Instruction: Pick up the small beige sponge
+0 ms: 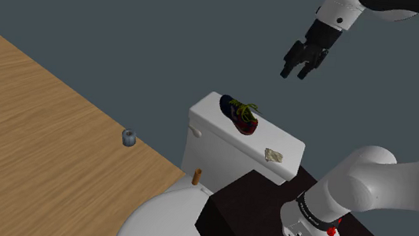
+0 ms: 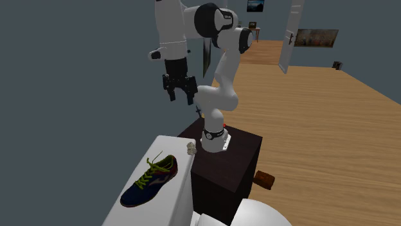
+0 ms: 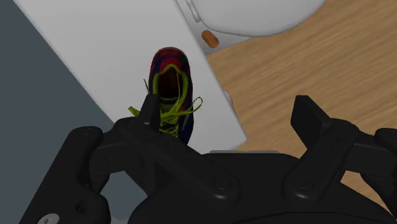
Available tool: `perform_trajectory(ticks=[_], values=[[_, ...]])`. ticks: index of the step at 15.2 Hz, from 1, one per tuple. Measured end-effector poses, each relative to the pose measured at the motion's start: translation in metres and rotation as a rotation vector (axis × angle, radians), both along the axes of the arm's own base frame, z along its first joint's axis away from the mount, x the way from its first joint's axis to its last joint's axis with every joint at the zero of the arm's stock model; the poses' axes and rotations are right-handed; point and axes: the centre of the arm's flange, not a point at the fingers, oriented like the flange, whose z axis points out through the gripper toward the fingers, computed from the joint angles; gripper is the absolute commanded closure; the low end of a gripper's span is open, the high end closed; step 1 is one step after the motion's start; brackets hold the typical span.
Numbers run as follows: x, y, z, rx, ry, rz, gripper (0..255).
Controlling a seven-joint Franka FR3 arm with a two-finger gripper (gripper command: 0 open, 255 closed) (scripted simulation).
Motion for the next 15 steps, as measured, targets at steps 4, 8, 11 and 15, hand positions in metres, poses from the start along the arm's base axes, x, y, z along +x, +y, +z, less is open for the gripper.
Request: perform_trajectory(ticks=[4, 8, 11, 15], values=[[-0.001, 0.004, -0.026, -0.010, 0.027, 0.052, 0], [-0.001, 0.006, -0.075, -0.027, 0.077, 0.149, 0], [-0.004, 0.009, -0.114, -0.041, 0.116, 0.225, 0], [-0.008, 0.009, -0.166, -0.059, 0.168, 0.326, 0]])
